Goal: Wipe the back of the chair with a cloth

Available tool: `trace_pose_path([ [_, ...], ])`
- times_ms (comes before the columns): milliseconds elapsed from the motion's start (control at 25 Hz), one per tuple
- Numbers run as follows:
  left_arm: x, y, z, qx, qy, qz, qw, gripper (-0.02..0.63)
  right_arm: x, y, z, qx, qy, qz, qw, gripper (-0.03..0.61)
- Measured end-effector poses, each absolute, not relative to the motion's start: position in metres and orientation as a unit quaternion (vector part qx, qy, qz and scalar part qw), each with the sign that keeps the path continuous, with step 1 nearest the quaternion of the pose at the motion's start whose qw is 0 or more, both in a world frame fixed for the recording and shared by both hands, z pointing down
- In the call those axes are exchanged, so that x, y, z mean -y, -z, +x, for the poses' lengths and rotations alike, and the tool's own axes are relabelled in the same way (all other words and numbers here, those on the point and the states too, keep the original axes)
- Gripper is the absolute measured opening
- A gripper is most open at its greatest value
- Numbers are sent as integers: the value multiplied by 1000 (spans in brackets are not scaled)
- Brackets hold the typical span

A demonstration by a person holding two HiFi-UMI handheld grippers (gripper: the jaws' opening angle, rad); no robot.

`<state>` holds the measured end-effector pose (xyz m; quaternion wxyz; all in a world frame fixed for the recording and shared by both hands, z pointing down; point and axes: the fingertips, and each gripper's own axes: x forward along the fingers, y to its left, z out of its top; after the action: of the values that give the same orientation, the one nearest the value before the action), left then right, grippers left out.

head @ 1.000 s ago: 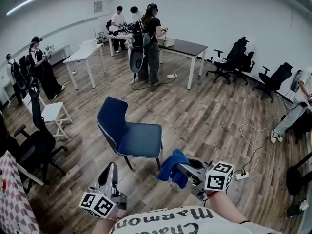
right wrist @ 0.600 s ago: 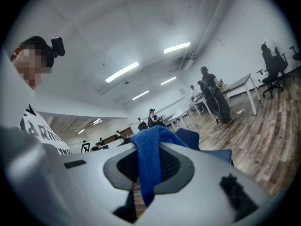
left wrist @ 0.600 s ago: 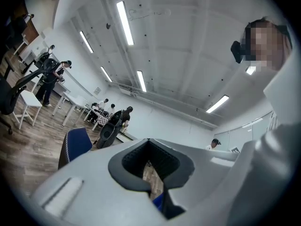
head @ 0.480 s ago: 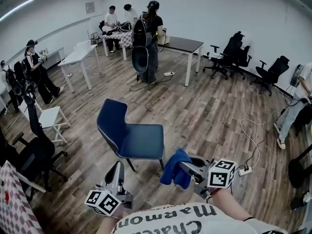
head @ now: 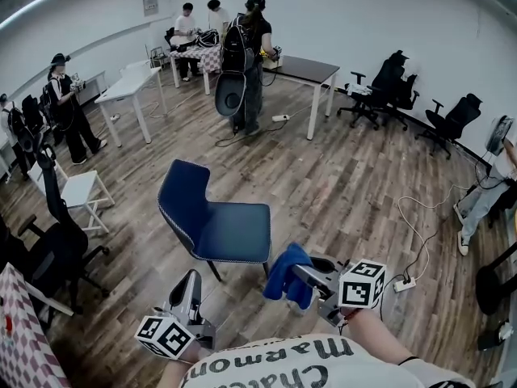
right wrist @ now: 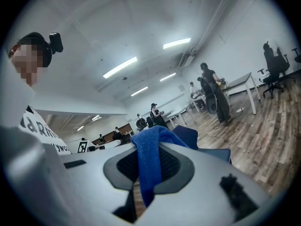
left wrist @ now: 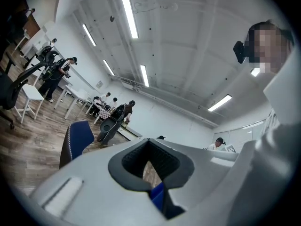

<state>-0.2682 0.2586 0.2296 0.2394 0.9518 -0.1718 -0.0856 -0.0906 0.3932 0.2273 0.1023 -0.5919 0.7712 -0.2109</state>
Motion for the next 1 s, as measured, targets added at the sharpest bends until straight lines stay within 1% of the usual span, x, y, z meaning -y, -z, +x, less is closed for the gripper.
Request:
trace_pose_path([
  [360, -250, -232, -240, 172, 70, 954, 234, 3, -378, -233, -67, -766, 220, -592, 121, 51],
  [1000, -199, -232, -156, 232, 93, 940, 233, 3, -303, -233, 22, -810, 228, -531, 98, 51],
])
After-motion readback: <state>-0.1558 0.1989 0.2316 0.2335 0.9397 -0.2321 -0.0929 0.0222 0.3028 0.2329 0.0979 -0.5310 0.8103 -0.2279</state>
